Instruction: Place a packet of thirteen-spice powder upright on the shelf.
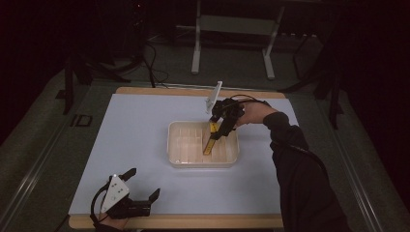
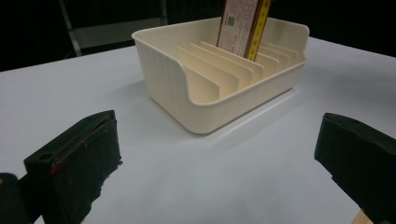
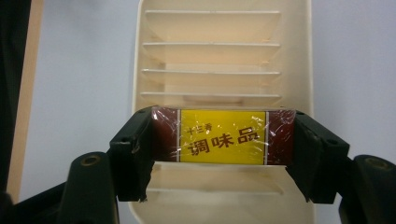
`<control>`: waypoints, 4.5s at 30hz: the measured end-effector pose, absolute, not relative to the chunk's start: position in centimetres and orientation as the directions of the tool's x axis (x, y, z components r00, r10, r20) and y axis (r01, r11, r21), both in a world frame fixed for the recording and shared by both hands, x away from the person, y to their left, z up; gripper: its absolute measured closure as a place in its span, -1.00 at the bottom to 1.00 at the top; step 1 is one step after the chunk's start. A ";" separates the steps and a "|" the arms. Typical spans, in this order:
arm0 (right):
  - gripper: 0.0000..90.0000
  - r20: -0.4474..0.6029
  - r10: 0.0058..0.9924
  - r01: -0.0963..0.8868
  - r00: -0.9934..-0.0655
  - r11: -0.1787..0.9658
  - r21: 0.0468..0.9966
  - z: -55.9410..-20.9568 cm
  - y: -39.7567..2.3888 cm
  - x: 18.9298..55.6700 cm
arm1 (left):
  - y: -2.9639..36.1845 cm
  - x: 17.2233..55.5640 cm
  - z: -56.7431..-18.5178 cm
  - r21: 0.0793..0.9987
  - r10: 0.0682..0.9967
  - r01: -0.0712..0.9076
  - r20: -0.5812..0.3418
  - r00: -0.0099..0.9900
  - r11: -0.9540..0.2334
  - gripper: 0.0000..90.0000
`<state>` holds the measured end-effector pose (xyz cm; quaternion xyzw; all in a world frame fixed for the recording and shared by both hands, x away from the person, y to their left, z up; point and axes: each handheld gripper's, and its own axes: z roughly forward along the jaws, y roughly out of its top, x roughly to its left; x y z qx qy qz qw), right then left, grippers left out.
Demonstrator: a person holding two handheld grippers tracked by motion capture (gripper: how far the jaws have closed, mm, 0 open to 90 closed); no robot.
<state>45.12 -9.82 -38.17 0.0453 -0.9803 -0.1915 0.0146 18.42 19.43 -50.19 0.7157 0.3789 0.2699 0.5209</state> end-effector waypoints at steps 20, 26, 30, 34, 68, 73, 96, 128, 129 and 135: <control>-0.31 0.018 -0.080 -0.063 -0.997 0.886 0.459 -41.1 -9.7 45.1 | 19.4 18.4 -50.2 0.951 0.823 0.259 -0.008 0.568 -0.169 -0.99; -0.39 0.022 -0.093 -0.073 -0.995 0.887 0.455 -40.8 -9.8 45.0 | 19.4 18.4 -50.2 0.951 0.824 0.260 -0.009 0.567 -0.168 -0.99; -0.42 0.013 -0.083 -0.068 -0.996 0.883 0.465 -40.2 -10.1 45.0 | 19.4 18.4 -50.2 0.951 0.823 0.259 -0.008 0.568 -0.170 -0.99; -0.44 0.000 -0.064 -0.056 -0.998 0.880 0.471 -39.5 -10.7 45.0 | 19.4 18.4 -50.2 0.950 0.824 0.261 -0.008 0.567 -0.170 -0.99; -0.73 -0.039 0.283 0.218 -0.958 0.811 0.544 -37.5 -15.8 44.0 | 19.3 18.5 -50.2 0.949 0.824 0.264 -0.007 0.566 -0.173 -0.99; -0.73 -0.036 0.364 0.268 -0.931 0.746 0.610 -38.6 -16.6 43.3 | 19.3 18.4 -50.2 0.949 0.825 0.263 -0.005 0.566 -0.174 -0.99; -0.73 -0.010 0.677 0.424 -0.736 0.472 0.773 -42.0 -22.5 39.3 | 19.2 18.4 -50.2 0.948 0.824 0.269 -0.012 0.566 -0.171 -0.99; -0.73 -0.030 0.848 0.425 -0.530 0.296 0.856 -47.4 -28.3 33.1 | 19.1 18.4 -50.1 0.948 0.815 0.263 -0.008 0.579 -0.178 -0.99; -0.73 -0.033 0.851 0.428 -0.524 0.297 0.854 -47.5 -28.4 33.0 | 19.1 18.3 -50.1 0.948 0.814 0.262 -0.008 0.581 -0.178 -0.99; -0.72 -0.003 0.870 0.425 -0.494 0.244 0.872 -47.4 -29.5 32.7 | 19.1 18.3 -50.1 0.947 0.811 0.264 -0.008 0.585 -0.181 -0.99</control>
